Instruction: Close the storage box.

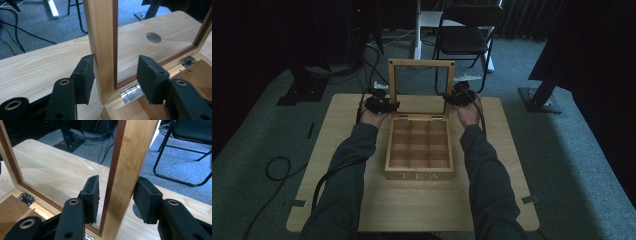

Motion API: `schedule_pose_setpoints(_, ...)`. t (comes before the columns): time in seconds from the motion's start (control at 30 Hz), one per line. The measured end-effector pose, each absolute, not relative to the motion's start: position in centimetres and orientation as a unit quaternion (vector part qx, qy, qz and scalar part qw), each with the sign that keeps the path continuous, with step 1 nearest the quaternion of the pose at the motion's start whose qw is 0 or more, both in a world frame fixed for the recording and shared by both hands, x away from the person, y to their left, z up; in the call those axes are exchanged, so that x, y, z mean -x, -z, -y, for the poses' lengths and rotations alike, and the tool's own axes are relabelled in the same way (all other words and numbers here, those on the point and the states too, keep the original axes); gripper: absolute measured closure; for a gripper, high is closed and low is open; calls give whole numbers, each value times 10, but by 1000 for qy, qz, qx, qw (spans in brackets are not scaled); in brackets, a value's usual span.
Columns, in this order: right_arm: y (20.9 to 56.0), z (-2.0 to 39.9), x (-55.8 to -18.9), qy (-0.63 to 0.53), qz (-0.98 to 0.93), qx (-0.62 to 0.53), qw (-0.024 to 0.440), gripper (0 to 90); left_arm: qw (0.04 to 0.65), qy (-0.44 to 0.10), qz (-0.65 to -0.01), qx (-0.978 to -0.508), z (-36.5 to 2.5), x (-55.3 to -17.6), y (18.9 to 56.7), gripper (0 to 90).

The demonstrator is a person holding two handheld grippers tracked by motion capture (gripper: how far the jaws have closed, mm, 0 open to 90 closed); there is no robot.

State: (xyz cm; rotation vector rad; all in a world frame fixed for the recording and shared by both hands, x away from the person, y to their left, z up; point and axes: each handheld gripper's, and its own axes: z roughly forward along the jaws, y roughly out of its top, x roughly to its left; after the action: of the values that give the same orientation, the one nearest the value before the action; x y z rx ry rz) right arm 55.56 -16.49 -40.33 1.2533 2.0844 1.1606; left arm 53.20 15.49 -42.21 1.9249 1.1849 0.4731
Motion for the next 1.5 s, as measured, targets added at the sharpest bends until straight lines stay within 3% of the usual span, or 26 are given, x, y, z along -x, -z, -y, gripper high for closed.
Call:
schedule_pose_setpoints(0.5,403,159,-518,-406,-753,-424,298,617,408,-216,-439,-771,-156,-503,423,492)
schedule_pose_setpoints(0.53,403,158,-515,-407,-751,-425,300,619,408,-216,-439,-771,-156,-503,423,495)
schedule_pose_setpoints(0.57,403,158,-513,-408,-749,-427,301,624,428,-188,-416,-780,-157,-499,424,575)
schedule_pose_setpoints(0.8,401,163,-501,-434,-738,-427,291,621,416,-221,-364,-803,-132,-482,418,563)
schedule_pose_setpoints(1.5,394,167,-477,-456,-735,-405,297,602,437,-270,-414,-751,-174,-460,399,568)
